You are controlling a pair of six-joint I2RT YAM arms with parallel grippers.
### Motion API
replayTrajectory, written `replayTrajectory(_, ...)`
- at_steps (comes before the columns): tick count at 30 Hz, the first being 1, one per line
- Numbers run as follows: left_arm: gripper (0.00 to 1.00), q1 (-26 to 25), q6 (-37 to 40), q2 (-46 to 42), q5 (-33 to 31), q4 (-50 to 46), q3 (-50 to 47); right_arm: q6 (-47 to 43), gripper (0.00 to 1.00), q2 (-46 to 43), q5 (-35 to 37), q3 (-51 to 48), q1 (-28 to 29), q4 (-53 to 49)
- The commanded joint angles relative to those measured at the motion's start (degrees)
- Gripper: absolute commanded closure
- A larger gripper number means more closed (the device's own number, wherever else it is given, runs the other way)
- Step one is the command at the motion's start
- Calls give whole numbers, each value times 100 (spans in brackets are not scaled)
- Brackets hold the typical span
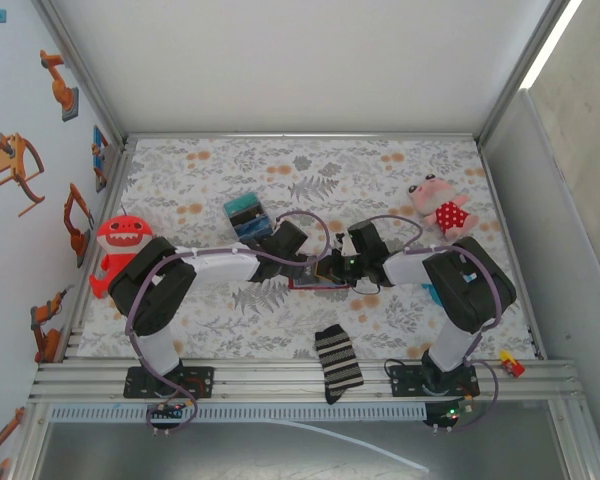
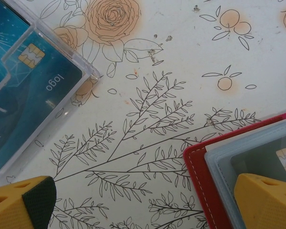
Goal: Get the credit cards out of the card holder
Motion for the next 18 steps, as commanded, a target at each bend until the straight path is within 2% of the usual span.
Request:
replayTrajectory(1, 3, -13, -60, 84, 57, -259, -101, 46, 90, 47, 78, -146, -61, 42)
replayTrajectory(18, 3, -7, -38, 75, -23, -333, -83, 333, 87, -25, -193, -439, -221, 731)
